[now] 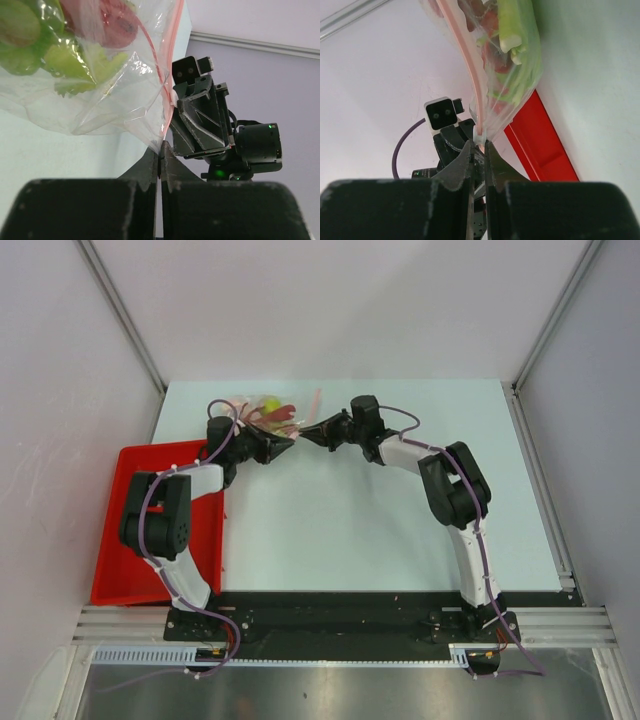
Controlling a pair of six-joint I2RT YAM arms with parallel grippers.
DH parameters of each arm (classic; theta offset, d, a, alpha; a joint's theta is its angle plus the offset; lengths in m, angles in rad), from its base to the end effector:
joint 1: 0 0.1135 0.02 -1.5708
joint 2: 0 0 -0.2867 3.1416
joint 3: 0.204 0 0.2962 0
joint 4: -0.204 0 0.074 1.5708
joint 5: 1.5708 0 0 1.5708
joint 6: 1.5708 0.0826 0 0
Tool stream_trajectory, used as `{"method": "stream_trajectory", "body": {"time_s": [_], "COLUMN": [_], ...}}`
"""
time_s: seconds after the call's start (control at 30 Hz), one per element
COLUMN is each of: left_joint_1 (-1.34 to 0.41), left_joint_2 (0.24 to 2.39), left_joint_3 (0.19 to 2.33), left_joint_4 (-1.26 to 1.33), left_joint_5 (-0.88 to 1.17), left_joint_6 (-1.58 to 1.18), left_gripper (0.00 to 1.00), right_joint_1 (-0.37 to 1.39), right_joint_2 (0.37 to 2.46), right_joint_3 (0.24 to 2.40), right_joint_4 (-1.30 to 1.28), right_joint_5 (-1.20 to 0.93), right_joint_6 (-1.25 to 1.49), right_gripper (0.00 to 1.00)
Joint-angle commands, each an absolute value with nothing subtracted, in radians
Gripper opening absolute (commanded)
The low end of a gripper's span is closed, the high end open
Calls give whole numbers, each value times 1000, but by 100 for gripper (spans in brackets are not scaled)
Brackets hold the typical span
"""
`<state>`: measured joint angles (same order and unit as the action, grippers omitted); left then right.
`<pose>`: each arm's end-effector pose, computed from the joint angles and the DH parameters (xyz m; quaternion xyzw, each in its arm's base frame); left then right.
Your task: Open the zip-top bag and remove the fake food
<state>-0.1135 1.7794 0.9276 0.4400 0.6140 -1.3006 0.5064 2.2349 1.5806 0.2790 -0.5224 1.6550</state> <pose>0.4370 -0.0977 0.1586 -0.3089 0.7537 -0.5313 0.2326 0.5037 0.3265 0.1570 0.3118 0.7494 0.5802 0.0676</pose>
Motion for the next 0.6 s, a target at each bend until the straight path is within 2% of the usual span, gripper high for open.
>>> {"method": "stream_trajectory", "body": {"time_s": [0.0,0.57], "left_joint_1": [-104,-104], "left_joint_2": [1724,1634], "left_joint_3": [951,885], "left_joint_4": [379,327], "left_joint_5": [632,650], "left_joint_6": [-1229,-1174], "left_gripper": [0,0], "right_joint_1": [463,282], "right_joint_2": [2259,2661], "right_joint_3": [1678,2184], "right_joint_4": [267,252], "right_joint_5": [-511,-606], "right_joint_6": [1556,1474], "right_gripper": [0,0]}}
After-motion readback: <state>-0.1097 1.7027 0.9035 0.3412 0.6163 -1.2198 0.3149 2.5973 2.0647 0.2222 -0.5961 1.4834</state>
